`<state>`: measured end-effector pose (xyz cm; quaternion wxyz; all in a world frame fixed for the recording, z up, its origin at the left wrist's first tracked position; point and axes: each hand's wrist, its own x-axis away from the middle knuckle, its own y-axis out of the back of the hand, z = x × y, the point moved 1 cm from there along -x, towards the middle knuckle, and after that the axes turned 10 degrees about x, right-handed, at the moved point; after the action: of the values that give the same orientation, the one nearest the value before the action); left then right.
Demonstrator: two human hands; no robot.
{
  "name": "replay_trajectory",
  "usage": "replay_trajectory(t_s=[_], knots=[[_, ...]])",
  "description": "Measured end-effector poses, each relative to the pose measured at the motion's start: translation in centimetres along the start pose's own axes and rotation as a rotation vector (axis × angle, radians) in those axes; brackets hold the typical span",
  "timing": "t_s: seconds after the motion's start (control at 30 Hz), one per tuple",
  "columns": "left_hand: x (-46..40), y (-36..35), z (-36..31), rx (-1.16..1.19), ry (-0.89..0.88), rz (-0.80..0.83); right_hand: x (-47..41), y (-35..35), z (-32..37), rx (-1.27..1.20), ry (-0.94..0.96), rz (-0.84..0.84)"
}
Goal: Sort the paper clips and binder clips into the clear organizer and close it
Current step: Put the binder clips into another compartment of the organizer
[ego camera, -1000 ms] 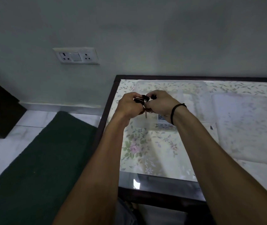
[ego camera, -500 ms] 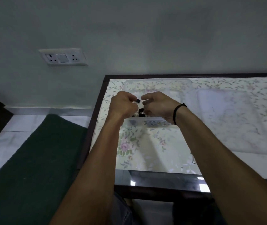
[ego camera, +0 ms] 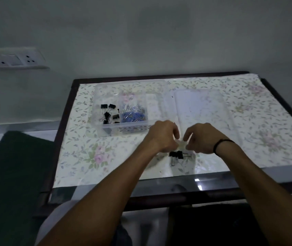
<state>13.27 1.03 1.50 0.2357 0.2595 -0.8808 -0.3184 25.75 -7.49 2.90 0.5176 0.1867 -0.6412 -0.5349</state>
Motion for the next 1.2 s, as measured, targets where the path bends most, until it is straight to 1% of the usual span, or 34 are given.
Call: replay_trajectory(t_s=[0.1,0.2,0.3,0.37,0.47,0.53,0.73,0.9,1.0,1.07,1.13,1.2], knots=[[-0.3,-3.7,0.3,-0.126,0.018,0.082,0.3,-1.6,-1.0,0.037,-0.018,0.06],[-0.6,-5.3,0.6,-0.17,0.045,0.069,0.2,-3.0,-0.7,0.081,0.05,0.033],[-1.0,-5.2,0.7,-0.164,0.09,0.055,-0.3,-3.6,0.2,0.138,0.121,-0.028],[-1.2,-5.0,0.9,-0.142,0.103,0.052,-0.7,-3.7,0.4,0.15,0.139,-0.038],[-1.0,-5.0,1.3,-0.11,0.089,0.054,-0.8,-3.9,0.8,0.199,0.147,-0.019],[-0.8,-5.0,1.5,-0.112,0.067,0.045,-0.7,-3.9,1.2,0.251,0.16,-0.041],[0.2,-4.6,2.0,-0.109,0.072,0.024,-1.0,-4.3,2.2,0.293,0.124,-0.092],[1.1,-3.3,3.7,-0.046,0.089,0.024,-0.8,-4.6,4.2,0.397,0.087,-0.134],[1.8,-1.4,4.6,0.058,0.101,0.0,-0.6,-3.6,6.0,0.342,0.086,-0.16],[2.3,0.6,5.0,0.218,0.126,-0.045,-0.4,-2.3,7.1,0.227,0.116,-0.217],[3.3,3.1,5.7,0.489,0.195,-0.136,0.0,-0.6,8.4,0.014,0.142,-0.285],[4.4,5.4,6.2,0.8,0.253,-0.224,0.3,0.8,9.7,-0.286,0.161,-0.354]])
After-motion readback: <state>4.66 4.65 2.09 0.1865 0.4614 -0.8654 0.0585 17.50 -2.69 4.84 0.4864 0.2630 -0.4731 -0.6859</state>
